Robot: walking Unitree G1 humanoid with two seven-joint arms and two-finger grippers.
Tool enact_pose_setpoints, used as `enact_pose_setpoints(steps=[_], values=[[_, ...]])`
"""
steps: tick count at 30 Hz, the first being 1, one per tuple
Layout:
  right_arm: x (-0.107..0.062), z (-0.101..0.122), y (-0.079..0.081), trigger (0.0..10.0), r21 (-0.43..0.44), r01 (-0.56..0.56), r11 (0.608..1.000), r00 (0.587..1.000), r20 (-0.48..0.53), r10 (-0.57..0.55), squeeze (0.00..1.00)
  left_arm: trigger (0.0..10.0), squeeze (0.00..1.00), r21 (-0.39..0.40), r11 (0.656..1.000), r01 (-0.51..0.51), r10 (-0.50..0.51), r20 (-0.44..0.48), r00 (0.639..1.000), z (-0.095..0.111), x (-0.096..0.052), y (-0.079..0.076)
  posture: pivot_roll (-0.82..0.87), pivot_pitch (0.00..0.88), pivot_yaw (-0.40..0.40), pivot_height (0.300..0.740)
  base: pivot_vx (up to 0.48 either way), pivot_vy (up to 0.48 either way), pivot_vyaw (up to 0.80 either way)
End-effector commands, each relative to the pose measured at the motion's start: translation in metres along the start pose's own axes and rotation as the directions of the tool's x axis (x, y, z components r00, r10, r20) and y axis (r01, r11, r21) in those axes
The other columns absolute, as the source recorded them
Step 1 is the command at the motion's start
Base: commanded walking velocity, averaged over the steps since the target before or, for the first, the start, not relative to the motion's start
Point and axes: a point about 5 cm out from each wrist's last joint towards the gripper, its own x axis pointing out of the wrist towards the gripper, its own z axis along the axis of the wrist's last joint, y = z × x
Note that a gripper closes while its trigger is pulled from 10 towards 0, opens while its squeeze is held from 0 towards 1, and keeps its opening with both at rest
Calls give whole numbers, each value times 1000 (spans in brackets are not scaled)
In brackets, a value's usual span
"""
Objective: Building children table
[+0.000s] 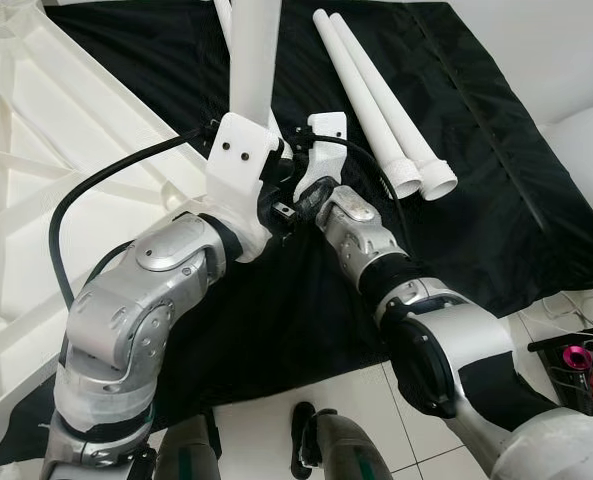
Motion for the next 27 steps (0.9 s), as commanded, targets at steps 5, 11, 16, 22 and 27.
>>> enact_pose_setpoints(steps=[5,11,16,22,27], values=[[-4,-29,10,10000,-17,61,998,989,-130,-63,0,10000,0,-7,1000,18,-18,-17,1000,-1,-4,-5,157,323,-92,740,0,0,0],[-4,-34,11,10000,-26,122,992,976,-177,-124,0,10000,0,-15,1000,5,-6,-36,999,-2,-6,-4,154,341,-85,740,0,0,0],[-5,-37,10,10000,-37,145,989,971,-185,-150,0,10000,0,-25,1000,2,-3,-39,999,-2,-7,-5,150,343,-81,740,0,0,0],[-7,-38,7,10000,-88,171,981,968,-172,-184,0,10000,0,-28,1000,-2,1,-45,999,-2,-7,-3,150,342,-77,740,0,0,0],[-7,-37,7,10000,-117,176,977,969,-152,-193,0,10000,0,-28,1000,-5,4,-47,999,-1,-7,-2,153,339,-74,740,0,0,0]])
